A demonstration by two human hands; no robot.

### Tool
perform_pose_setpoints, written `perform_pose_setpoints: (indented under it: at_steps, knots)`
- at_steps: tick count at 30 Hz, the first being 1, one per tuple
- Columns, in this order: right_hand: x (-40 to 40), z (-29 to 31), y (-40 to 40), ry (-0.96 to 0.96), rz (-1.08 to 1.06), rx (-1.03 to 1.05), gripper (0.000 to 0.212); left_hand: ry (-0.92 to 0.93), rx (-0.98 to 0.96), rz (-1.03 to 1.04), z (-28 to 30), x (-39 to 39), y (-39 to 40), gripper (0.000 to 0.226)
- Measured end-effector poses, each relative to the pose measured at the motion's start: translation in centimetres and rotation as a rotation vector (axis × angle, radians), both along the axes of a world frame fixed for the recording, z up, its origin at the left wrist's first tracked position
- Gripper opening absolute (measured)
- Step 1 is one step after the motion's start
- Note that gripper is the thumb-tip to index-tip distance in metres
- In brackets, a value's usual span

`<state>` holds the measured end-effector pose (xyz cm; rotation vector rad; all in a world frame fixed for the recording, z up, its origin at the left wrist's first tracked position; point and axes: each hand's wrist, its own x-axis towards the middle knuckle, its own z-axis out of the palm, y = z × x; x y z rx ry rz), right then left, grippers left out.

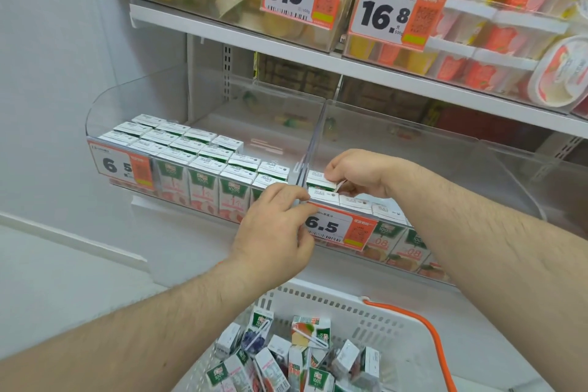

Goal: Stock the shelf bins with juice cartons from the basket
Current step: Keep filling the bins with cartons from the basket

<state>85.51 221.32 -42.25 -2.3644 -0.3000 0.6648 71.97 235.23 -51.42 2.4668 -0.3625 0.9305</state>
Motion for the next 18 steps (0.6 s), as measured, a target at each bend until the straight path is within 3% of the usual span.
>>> perform_pose_setpoints:
  at_steps: [6,12,18]
  knots:
    - [0.3,-0.3,0.1,0.022,0.016,-0.092,0.019,0.009,0.024,0.037,-0.3,0.0,-0.3,0.036]
    - [-0.4,-0.1,-0.5,-0.052,0.027,-0.181,0.017,0.11,0.215,0.129,-0.9,-0.6,-1.4,0.069]
    - [-0.3,-0.1,0.1,0.053,-0.086,-0.112,0.022,0.129,0.257,0.125,-1.0,-0.9,-1.4,0.079]
